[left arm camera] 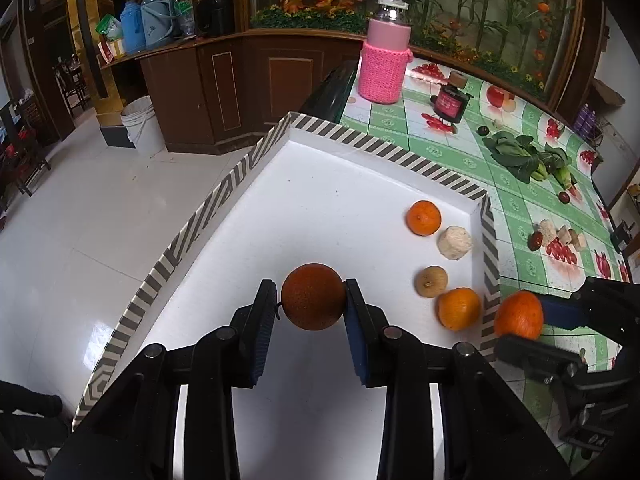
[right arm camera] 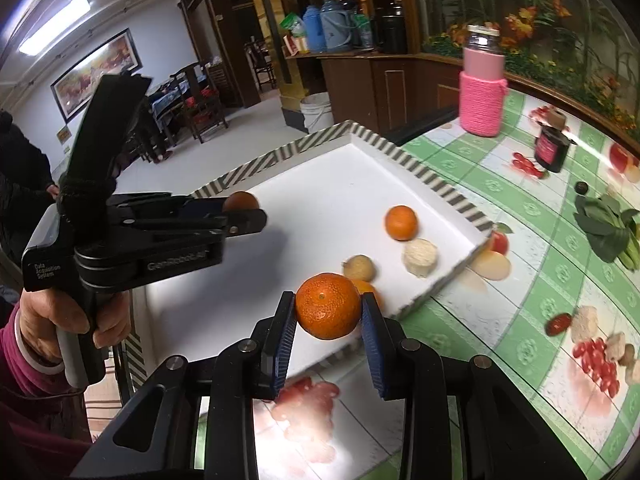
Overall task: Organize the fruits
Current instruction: 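Carry both oranges over the tray while the left tool releases its orange inside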
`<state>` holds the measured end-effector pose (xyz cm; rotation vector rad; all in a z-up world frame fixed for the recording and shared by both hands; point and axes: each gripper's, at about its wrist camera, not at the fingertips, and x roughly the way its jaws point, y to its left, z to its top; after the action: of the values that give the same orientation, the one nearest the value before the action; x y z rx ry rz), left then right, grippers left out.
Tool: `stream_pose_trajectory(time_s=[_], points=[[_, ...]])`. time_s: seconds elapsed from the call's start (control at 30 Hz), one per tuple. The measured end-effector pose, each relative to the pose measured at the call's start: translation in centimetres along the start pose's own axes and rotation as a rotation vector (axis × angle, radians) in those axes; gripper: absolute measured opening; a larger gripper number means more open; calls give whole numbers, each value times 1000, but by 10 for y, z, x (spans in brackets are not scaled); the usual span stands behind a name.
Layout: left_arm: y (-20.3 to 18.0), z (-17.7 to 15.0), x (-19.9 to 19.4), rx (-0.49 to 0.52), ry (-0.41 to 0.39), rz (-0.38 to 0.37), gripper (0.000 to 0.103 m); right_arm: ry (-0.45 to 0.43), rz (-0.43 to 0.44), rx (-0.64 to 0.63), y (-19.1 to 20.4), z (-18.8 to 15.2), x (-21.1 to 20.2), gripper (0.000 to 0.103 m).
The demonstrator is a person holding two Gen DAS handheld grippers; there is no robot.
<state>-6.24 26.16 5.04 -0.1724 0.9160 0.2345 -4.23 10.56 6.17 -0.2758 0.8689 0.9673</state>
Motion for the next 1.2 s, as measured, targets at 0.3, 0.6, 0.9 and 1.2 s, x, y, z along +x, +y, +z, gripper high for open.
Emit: stream_pose_trajectory(time_s=[0.3,0.6,0.9,1.2], points=[[-1,15,20,18,42,2,31,55,36,-28,14,6,33,32],[-4,8,35,57,88,39,31,98,24,-59,19,3,58,32],[5,1,34,63,100,64,32,91,31,-82,23,2,64,34],[12,-2,29,22,103,57,67,68,28,-48,18,3,48,43]])
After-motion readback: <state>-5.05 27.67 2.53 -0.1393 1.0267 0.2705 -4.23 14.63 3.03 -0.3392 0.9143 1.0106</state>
